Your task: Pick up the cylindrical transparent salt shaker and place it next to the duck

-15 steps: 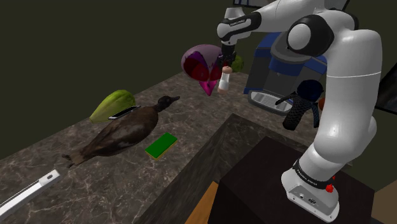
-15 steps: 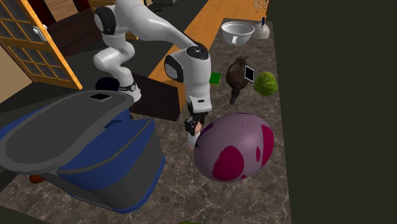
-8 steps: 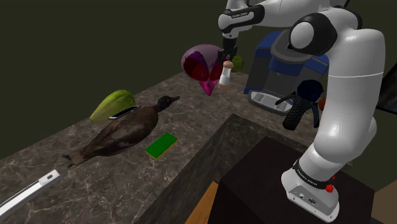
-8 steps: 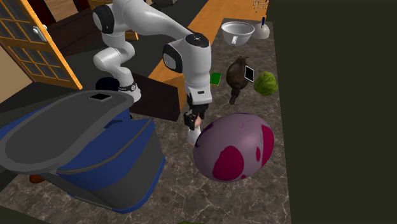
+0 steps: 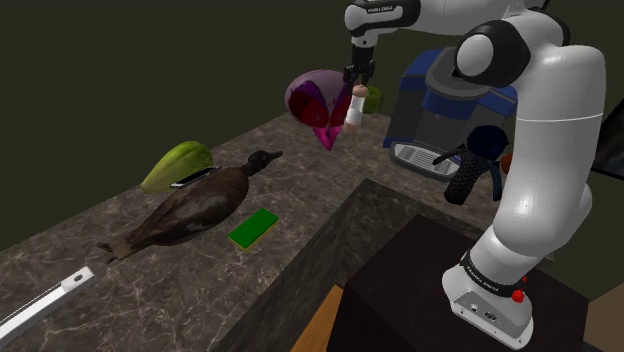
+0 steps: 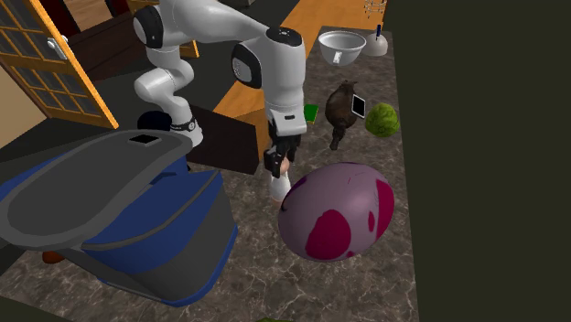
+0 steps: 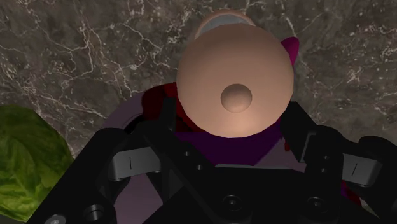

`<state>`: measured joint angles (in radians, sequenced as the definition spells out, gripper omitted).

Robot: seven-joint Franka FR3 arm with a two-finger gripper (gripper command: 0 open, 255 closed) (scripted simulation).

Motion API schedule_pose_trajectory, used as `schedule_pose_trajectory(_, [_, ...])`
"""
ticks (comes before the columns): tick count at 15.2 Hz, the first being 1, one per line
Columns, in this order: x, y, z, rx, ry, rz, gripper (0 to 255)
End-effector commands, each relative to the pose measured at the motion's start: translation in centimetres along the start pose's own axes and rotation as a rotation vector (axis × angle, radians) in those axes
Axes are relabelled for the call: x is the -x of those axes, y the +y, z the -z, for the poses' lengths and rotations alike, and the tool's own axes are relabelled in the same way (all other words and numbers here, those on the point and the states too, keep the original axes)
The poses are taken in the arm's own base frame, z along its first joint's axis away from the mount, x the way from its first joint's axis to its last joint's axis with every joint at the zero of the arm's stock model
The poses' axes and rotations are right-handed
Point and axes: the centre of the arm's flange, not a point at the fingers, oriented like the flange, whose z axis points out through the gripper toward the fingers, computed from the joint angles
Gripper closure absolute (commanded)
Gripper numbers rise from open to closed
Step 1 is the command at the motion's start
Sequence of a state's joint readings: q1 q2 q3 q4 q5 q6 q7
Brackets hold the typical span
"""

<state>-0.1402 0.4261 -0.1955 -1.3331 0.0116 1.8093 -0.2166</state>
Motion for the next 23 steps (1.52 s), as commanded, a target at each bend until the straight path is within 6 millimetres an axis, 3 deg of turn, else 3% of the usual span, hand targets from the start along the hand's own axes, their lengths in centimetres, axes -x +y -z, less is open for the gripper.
schedule_pose_trajectory(1, [0.0,0.2,1.1,0.0,0.0,0.0,255])
schedule_pose_trajectory(14, [-0.3,0.7,7.7,0.0,0.0,0.0,255])
schedule_pose_trajectory(23, [5.6,-9.2,10.6,0.0,0.0,0.0,255])
